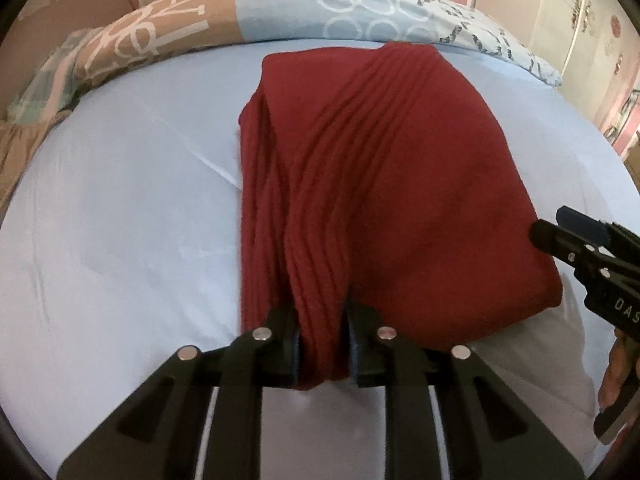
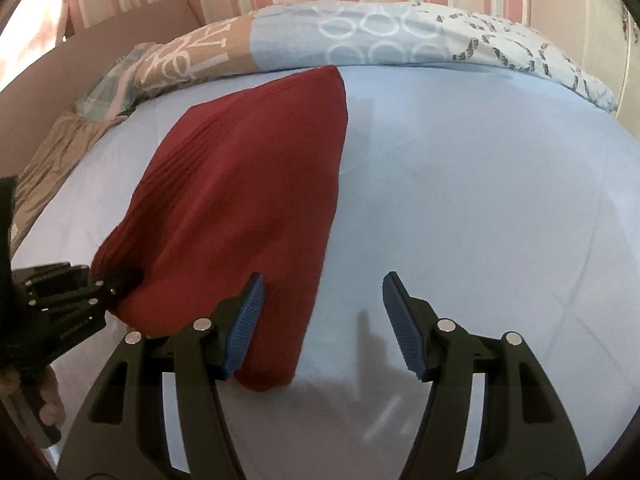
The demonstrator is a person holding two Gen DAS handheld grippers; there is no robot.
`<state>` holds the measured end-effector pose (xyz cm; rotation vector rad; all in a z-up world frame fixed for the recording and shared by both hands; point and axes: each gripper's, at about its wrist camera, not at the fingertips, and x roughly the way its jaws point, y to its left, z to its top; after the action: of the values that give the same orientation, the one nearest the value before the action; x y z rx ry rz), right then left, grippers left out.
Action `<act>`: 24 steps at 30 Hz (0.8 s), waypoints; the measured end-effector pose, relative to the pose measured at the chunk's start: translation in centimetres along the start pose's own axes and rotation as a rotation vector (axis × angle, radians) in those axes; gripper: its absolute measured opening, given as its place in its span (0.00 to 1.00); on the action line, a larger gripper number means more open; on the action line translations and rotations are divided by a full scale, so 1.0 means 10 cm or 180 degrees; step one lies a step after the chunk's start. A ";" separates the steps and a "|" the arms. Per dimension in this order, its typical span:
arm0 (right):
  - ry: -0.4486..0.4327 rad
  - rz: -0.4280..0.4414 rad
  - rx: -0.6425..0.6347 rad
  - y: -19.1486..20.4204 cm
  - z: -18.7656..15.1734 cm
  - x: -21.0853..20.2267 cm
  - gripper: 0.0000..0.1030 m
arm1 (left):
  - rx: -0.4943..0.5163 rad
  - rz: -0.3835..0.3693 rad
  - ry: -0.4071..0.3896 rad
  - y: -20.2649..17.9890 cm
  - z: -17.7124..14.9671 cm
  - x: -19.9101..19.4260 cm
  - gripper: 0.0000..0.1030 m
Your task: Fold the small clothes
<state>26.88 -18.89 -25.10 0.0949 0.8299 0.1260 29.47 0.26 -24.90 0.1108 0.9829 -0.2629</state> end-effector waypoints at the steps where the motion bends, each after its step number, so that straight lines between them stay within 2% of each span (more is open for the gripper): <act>1: -0.0015 0.0005 0.0001 -0.01 0.02 0.00 0.61 | 0.0001 -0.0023 -0.0009 0.01 0.01 -0.02 0.23; 4: -0.0094 -0.0007 -0.0041 -0.02 0.14 -0.01 0.61 | -0.0025 -0.0133 -0.0040 0.04 0.02 -0.09 0.32; 6: -0.0170 -0.0015 -0.0057 -0.04 0.29 0.00 0.61 | -0.0023 -0.0156 -0.0064 0.05 0.03 -0.14 0.42; 11: -0.0283 -0.0035 -0.0073 -0.04 0.65 0.13 0.61 | 0.0058 -0.0134 -0.0075 0.02 0.01 -0.16 0.45; 15: -0.0207 -0.0084 -0.0161 0.05 0.94 0.41 0.61 | 0.0100 -0.0112 -0.0063 0.02 -0.03 -0.12 0.46; 19: -0.0015 -0.0153 -0.0195 0.07 0.97 0.62 0.61 | 0.0133 -0.0101 -0.0050 0.03 -0.02 -0.09 0.46; 24: -0.0025 -0.0159 -0.0195 0.04 0.94 0.63 0.61 | 0.0147 -0.0111 -0.0038 0.02 0.00 -0.07 0.46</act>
<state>38.02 -17.87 -23.33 0.0169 0.8192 0.1040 29.12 0.57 -24.31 0.1343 0.9678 -0.3182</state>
